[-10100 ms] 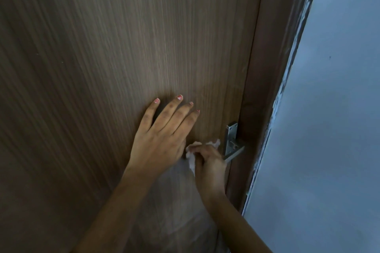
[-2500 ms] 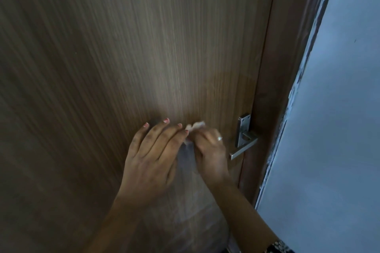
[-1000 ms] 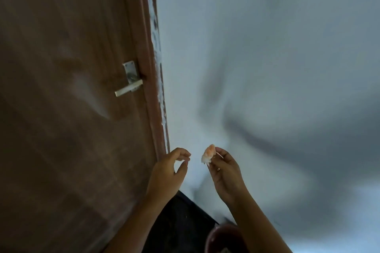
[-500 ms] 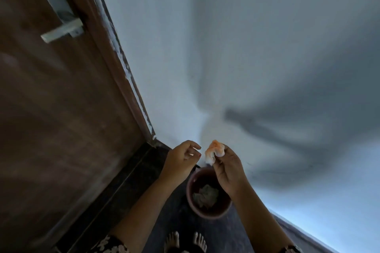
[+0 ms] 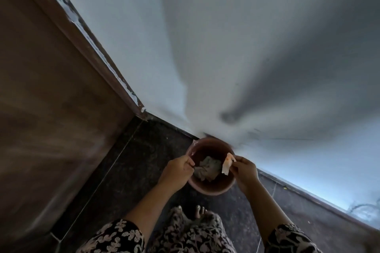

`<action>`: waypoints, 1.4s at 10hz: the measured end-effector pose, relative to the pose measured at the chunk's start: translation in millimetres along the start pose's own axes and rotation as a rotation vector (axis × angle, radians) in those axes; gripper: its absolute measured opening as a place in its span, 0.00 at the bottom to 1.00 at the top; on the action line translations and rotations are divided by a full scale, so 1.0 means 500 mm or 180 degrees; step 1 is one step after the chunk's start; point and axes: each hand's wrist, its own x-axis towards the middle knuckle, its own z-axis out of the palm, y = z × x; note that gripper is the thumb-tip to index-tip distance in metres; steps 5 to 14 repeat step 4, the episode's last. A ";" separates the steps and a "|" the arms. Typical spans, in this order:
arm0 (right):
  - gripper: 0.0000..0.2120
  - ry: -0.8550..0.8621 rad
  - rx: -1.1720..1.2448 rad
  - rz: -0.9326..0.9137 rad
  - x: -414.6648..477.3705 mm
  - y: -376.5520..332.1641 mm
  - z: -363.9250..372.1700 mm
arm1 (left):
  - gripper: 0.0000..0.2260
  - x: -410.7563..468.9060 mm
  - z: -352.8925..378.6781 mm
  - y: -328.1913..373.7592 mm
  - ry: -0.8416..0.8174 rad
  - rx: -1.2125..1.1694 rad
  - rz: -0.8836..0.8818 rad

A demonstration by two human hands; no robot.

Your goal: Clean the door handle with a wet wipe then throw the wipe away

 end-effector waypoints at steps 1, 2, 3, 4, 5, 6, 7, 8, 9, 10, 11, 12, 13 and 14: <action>0.12 0.0016 -0.0012 -0.0003 0.062 0.062 -0.011 | 0.09 0.042 0.053 -0.047 -0.0061 -0.0001 -0.0010; 0.14 -0.0004 -0.0162 -0.0061 0.094 0.094 -0.020 | 0.11 0.069 0.079 -0.072 -0.0080 0.0069 -0.0054; 0.13 0.0077 -0.0077 -0.0036 0.094 0.095 -0.024 | 0.11 0.061 0.079 -0.068 -0.0036 0.0083 -0.0081; 0.12 0.0124 -0.0195 -0.0026 0.069 0.072 -0.019 | 0.09 0.042 0.062 -0.055 0.0060 0.0018 -0.0161; 0.12 0.0124 -0.0195 -0.0026 0.069 0.072 -0.019 | 0.09 0.042 0.062 -0.055 0.0060 0.0018 -0.0161; 0.12 0.0124 -0.0195 -0.0026 0.069 0.072 -0.019 | 0.09 0.042 0.062 -0.055 0.0060 0.0018 -0.0161; 0.12 0.0124 -0.0195 -0.0026 0.069 0.072 -0.019 | 0.09 0.042 0.062 -0.055 0.0060 0.0018 -0.0161; 0.12 0.0124 -0.0195 -0.0026 0.069 0.072 -0.019 | 0.09 0.042 0.062 -0.055 0.0060 0.0018 -0.0161; 0.12 0.0124 -0.0195 -0.0026 0.069 0.072 -0.019 | 0.09 0.042 0.062 -0.055 0.0060 0.0018 -0.0161; 0.12 0.0124 -0.0195 -0.0026 0.069 0.072 -0.019 | 0.09 0.042 0.062 -0.055 0.0060 0.0018 -0.0161; 0.12 0.0124 -0.0195 -0.0026 0.069 0.072 -0.019 | 0.09 0.042 0.062 -0.055 0.0060 0.0018 -0.0161; 0.12 0.0124 -0.0195 -0.0026 0.069 0.072 -0.019 | 0.09 0.042 0.062 -0.055 0.0060 0.0018 -0.0161; 0.12 0.0124 -0.0195 -0.0026 0.069 0.072 -0.019 | 0.09 0.042 0.062 -0.055 0.0060 0.0018 -0.0161; 0.12 0.0124 -0.0195 -0.0026 0.069 0.072 -0.019 | 0.09 0.042 0.062 -0.055 0.0060 0.0018 -0.0161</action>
